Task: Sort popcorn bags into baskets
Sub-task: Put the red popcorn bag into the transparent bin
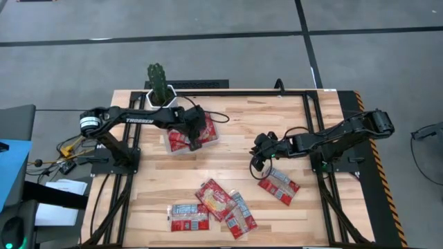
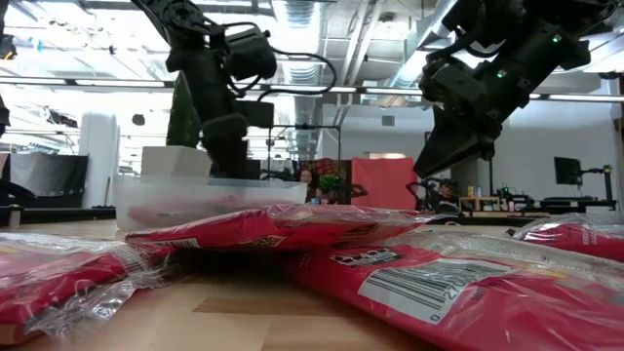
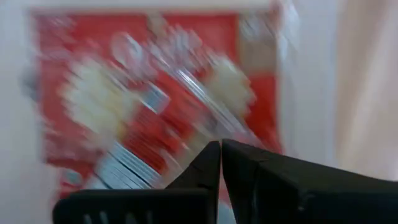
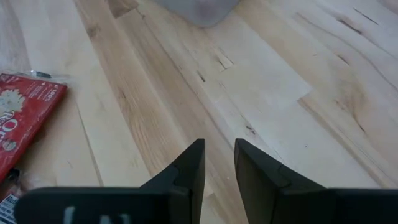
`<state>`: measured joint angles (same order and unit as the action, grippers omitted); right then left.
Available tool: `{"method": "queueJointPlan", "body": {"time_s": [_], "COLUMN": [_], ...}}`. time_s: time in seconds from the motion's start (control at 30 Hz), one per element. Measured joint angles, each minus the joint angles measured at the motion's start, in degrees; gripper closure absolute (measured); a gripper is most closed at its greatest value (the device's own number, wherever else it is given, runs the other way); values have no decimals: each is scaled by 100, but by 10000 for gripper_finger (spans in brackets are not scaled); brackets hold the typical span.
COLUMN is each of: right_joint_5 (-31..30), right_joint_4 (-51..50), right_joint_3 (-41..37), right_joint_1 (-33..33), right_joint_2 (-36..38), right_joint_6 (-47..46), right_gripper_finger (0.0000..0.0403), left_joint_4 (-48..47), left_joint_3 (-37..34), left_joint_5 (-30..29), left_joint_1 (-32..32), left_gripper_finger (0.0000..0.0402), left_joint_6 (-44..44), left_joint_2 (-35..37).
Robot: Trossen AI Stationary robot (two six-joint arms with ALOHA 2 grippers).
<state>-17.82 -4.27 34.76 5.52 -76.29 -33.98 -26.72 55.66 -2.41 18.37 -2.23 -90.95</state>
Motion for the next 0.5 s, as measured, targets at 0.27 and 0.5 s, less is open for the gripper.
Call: {"method": "queueJointPlan", "body": {"time_s": [0.27,0.5], "right_joint_5": [-7,-7], "right_joint_4": [0,0], "right_joint_3": [0,0], "right_joint_1": [-4,-4], "right_joint_2": [0,0], "right_joint_6": [134,121], "right_gripper_finger": [290,290], "left_joint_4": [23,590], "left_joint_3": [0,7], "left_joint_5": [109,-442], "left_joint_1": [-244,-447], "left_gripper_finger": [401,401], "left_joint_6": [186,72], "left_joint_2": [125,49]}}
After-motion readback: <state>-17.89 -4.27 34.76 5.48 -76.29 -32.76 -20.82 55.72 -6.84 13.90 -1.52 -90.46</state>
